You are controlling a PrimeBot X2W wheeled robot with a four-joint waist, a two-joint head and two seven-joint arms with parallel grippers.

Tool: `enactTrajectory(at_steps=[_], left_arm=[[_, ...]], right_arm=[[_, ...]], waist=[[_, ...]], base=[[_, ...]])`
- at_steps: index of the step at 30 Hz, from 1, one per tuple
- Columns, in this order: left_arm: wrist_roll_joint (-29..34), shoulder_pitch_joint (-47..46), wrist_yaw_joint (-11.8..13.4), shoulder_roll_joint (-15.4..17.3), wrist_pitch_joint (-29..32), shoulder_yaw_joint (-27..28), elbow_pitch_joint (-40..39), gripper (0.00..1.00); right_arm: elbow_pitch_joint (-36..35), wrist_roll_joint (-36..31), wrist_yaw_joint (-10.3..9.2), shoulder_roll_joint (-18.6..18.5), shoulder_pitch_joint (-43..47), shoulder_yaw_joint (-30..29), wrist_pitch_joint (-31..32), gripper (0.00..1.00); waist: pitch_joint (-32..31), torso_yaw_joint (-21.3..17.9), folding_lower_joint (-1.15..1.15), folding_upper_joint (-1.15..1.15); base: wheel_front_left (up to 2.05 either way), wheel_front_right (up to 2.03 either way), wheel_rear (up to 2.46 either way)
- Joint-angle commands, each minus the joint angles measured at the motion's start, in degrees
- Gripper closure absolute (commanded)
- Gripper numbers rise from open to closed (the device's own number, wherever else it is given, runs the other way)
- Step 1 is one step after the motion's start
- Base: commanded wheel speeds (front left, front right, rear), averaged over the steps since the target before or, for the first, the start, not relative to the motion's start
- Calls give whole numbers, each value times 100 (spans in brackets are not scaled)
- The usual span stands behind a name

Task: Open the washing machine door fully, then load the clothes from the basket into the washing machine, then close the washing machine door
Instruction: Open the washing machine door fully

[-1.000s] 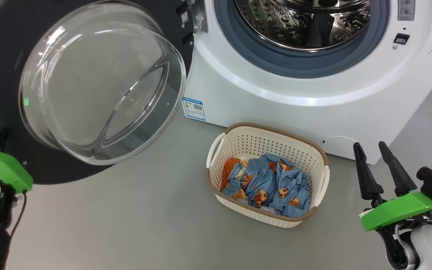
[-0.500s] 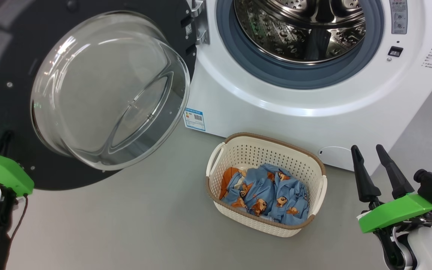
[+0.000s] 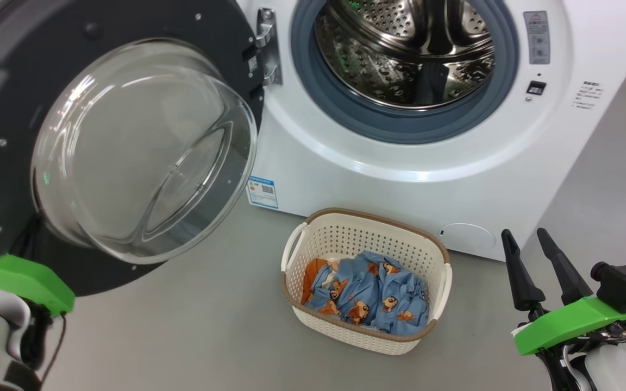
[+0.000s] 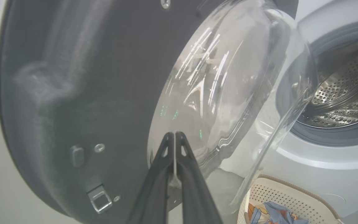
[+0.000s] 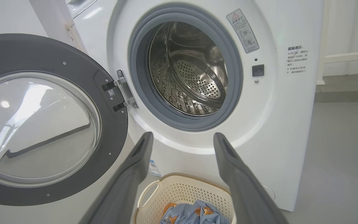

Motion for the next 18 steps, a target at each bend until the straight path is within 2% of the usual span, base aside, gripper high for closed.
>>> enactTrajectory(at_steps=[1, 2, 3, 4, 5, 6, 9, 18], left_arm=[[-13, 21, -15, 231, -95, 152, -271, 75], [-14, 117, 4, 222, -121, 149, -417, 68], [-26, 216, 28, 205, -143, 152, -575, 56], [-39, 319, 61, 181, -155, 155, -741, 38], [-52, 426, 103, 156, -160, 155, -916, 3], [-71, 536, 150, 139, -164, 164, -1099, 0], [-119, 764, 242, 127, -164, 195, -1480, 0], [-179, 1901, 877, 38, -141, 254, -3239, 0]], right_arm=[[-129, -8, 43, -32, -36, 158, -68, 0], [-123, -8, 43, -24, -31, 198, -68, 0], [-117, -8, 43, -17, -24, 241, -68, 0], [-108, -4, 43, -14, -18, 279, -68, 0], [-98, 2, 43, -13, -12, 303, -68, 0], [-91, 7, 43, -13, -7, 324, -68, 0], [-82, 9, 43, -24, 2, 357, -68, 0], [-45, 6, 43, -130, -74, 534, -68, 0]], waist=[[-74, -126, 0, 0], [-94, -172, 0, 0], [-112, -216, 0, 0], [-129, -263, 0, 0], [-146, -310, 0, 0], [-161, -360, 0, 0], [-189, -462, 0, 0], [-308, -1051, 0, 0]], base=[[0, 0, 0], [0, 0, 0], [0, 0, 0], [0, 0, 0], [0, 0, 0], [0, 0, 0], [0, 0, 0], [0, 0, 0]])
